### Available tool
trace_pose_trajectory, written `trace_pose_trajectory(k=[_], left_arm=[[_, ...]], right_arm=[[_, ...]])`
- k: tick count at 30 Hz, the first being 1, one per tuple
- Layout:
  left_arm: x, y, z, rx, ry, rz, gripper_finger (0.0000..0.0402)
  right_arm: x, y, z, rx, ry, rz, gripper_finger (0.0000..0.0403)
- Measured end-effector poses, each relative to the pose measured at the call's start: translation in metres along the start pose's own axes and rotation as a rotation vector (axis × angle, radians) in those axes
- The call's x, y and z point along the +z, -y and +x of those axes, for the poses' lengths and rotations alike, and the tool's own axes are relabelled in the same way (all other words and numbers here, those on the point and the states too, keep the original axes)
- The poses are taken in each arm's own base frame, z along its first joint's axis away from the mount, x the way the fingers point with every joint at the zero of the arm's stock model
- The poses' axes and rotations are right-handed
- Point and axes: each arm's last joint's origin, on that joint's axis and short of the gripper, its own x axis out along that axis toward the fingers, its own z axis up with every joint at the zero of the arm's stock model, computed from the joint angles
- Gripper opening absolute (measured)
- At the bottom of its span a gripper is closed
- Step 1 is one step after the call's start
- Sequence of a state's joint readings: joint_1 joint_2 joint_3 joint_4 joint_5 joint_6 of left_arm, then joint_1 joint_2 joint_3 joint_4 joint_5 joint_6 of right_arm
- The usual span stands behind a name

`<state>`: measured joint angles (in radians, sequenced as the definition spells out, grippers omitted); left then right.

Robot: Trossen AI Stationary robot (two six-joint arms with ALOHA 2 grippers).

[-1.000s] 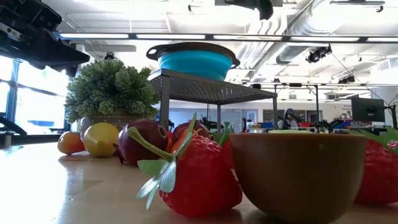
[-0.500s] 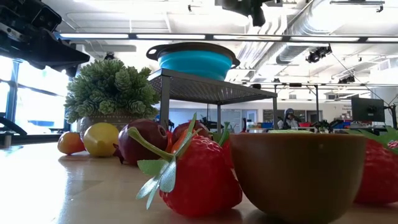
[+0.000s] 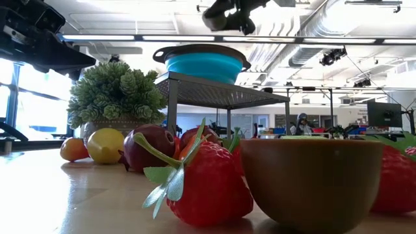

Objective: Pick & Place Fruit
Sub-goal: Put the kiwi into the blue strainer bowl on the shelf

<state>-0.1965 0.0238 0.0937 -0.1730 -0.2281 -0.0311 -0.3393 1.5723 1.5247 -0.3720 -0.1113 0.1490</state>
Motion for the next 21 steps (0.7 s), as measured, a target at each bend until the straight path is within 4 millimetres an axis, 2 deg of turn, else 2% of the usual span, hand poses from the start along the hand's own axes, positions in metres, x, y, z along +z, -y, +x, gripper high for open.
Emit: trace_pose_trajectory(k=[9, 21], left_arm=[[0.0, 0.0, 0.0, 0.003, 0.0, 0.0, 0.0001], [0.0, 0.0, 0.0, 0.003, -0.001, 0.0, 0.0001]], right_arm=[[-0.022, 0.006, 0.026, -0.025, -0.182, 0.021, 0.0226], [-0.039, -0.006, 0.048, -0.018, -0.258, -0.018, 0.0226]])
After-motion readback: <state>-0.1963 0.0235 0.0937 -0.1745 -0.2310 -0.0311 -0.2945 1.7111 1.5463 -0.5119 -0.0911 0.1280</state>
